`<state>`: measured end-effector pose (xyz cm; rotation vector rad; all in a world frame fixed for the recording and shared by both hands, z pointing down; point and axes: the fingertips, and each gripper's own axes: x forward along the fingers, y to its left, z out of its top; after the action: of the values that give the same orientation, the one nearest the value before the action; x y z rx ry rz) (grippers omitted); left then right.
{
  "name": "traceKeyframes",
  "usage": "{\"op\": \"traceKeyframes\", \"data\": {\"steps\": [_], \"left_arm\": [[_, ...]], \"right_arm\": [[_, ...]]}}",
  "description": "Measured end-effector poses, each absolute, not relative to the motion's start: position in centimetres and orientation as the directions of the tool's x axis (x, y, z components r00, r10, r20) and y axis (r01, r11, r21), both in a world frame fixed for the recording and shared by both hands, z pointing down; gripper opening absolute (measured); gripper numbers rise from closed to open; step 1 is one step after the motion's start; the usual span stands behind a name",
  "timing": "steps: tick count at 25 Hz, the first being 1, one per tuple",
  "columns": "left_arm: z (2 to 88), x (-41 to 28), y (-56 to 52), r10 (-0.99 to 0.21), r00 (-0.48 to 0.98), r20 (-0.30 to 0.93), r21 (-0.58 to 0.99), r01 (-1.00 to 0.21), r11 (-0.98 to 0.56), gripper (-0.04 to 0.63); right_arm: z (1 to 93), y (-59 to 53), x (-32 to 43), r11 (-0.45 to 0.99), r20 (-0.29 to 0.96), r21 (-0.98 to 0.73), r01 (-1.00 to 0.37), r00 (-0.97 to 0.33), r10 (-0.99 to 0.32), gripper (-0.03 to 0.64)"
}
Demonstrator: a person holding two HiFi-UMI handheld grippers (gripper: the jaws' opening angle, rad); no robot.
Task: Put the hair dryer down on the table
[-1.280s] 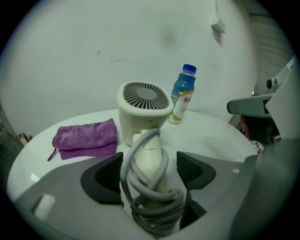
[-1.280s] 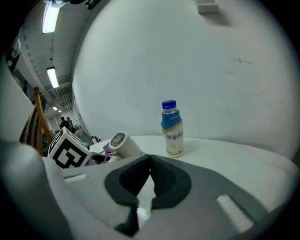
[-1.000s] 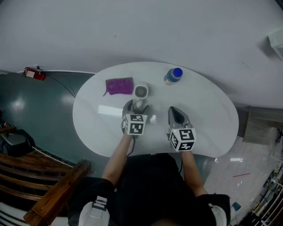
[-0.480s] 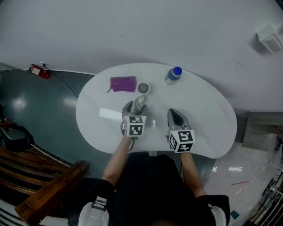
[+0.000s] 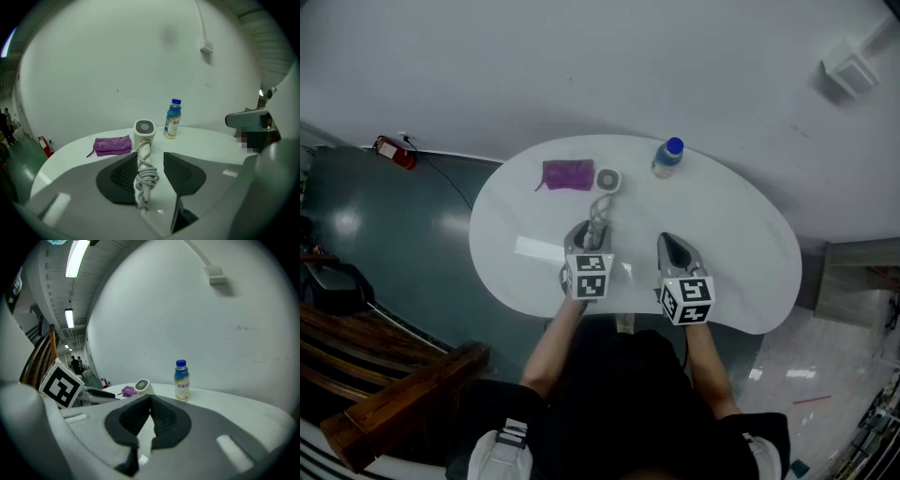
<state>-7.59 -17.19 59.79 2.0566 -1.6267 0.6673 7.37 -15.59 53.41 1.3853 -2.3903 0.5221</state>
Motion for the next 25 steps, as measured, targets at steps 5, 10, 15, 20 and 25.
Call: {"op": "traceKeyframes", "data": {"steps": [5, 10, 15, 20, 25], "left_arm": [[57.5, -6.5, -15.3, -0.784, 0.221, 0.580, 0.048, -0.970, -0.238, 0.166], [55.0, -5.5, -13.8, -0.808, 0.246, 0.536, 0.048, -0.964, -0.262, 0.139], [52.5, -5.3, -12.1, -0.843, 0.243, 0.479, 0.055, -0.967, -0.248, 0.058], [50.5, -5.5, -10.3, -0.872, 0.220, 0.437, 0.050, -0.974, -0.220, 0.017], [48.9, -5.2, -8.4, -0.890, 0.214, 0.403, 0.050, -0.976, -0.212, 0.006]], "right_arm": [[52.2, -14.2, 7.5, 0.475, 0.431, -0.141, -0.869, -0.486, -0.761, 0.003], [50.7, -13.1, 7.6, 0.492, 0.402, -0.123, -0.862, -0.497, -0.769, 0.003], [49.3, -12.0, 8.1, 0.507, 0.373, -0.102, -0.856, -0.505, -0.779, 0.003], [47.7, -10.8, 8.8, 0.512, 0.336, -0.092, -0.854, -0.511, -0.791, 0.003], [45.9, -9.5, 9.1, 0.529, 0.299, -0.081, -0.845, -0.527, -0.796, 0.003]]}}
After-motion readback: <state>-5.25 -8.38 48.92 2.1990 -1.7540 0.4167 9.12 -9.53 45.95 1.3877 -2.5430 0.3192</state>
